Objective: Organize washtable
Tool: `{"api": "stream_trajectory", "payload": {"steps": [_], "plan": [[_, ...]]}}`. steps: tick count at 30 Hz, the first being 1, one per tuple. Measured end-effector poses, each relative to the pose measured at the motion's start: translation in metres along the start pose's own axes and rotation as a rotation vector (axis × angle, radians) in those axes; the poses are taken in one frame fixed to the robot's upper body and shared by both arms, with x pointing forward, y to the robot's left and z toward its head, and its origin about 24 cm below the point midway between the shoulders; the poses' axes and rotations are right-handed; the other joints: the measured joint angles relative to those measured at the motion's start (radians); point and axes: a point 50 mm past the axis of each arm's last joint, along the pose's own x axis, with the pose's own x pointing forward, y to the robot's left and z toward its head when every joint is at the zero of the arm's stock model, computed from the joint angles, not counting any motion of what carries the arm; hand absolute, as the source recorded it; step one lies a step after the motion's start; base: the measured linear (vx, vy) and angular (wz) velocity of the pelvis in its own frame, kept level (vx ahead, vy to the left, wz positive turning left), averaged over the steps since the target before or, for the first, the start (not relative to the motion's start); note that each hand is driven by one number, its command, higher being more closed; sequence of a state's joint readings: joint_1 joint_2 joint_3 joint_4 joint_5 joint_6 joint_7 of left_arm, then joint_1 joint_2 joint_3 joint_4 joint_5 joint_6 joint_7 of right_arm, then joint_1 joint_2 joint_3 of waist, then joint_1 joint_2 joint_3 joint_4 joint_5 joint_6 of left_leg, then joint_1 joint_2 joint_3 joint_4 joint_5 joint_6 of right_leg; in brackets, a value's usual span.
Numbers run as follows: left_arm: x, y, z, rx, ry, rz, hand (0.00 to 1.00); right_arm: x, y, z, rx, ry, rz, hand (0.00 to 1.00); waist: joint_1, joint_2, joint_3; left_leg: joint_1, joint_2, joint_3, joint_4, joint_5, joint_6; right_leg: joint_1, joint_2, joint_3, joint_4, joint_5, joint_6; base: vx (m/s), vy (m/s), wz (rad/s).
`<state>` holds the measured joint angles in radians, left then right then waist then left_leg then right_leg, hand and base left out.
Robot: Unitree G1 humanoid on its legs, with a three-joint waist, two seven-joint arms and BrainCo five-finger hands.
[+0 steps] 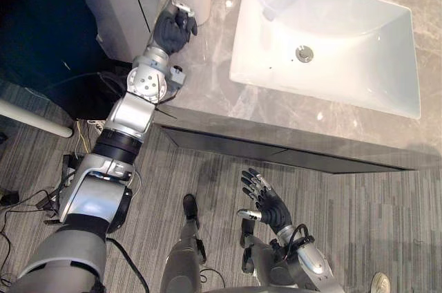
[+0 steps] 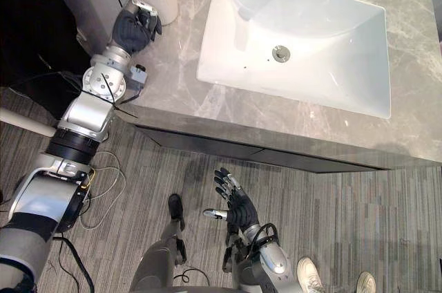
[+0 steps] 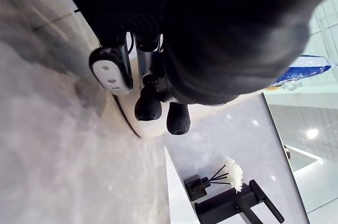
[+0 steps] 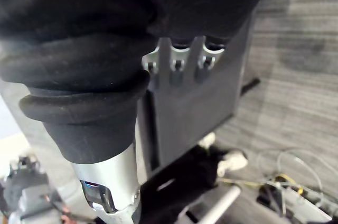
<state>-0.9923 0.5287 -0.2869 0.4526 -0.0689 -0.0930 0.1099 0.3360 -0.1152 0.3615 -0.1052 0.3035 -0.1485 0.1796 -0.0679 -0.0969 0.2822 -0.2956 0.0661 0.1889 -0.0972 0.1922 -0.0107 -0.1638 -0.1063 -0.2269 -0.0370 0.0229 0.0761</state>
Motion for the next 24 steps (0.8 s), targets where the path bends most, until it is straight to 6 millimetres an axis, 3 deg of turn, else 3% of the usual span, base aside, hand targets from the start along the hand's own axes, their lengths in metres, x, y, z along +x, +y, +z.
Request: {"api": "stream_trajectory", "payload": {"steps": [9,15,20,24], "plan": [[0.023,0.002,0.023,0.027,-0.044,-0.016,1.00,0.001,0.007,-0.002,0.009,0.008,0.028,0.00,-0.023,-0.003,0.005,-0.010,0.002,0.008,-0.005,0.000,0.000,-0.017,0.001,0.012,0.000,0.005,-0.002,0.00,0.008,-0.04],[0.048,0.025,0.048,0.081,-0.074,0.031,1.00,0.001,0.009,-0.003,0.016,0.011,0.036,0.00,-0.029,-0.012,0.038,-0.020,0.004,0.033,-0.003,0.000,0.000,-0.041,0.000,0.040,-0.001,0.016,0.000,0.00,0.014,-0.12],[0.053,0.045,0.047,0.116,-0.034,0.077,1.00,-0.001,0.009,-0.004,0.023,0.015,0.033,0.00,-0.057,-0.015,0.044,-0.022,0.004,0.037,0.000,0.000,0.000,-0.048,0.000,0.048,-0.002,0.017,-0.001,0.03,0.009,-0.07],[0.053,0.048,0.045,0.090,-0.026,0.079,1.00,-0.003,0.009,-0.006,0.029,0.024,0.038,0.00,-0.058,-0.015,0.045,-0.022,0.005,0.037,0.000,0.000,0.000,-0.050,0.001,0.053,-0.003,0.017,-0.001,0.01,0.000,-0.02]]}}
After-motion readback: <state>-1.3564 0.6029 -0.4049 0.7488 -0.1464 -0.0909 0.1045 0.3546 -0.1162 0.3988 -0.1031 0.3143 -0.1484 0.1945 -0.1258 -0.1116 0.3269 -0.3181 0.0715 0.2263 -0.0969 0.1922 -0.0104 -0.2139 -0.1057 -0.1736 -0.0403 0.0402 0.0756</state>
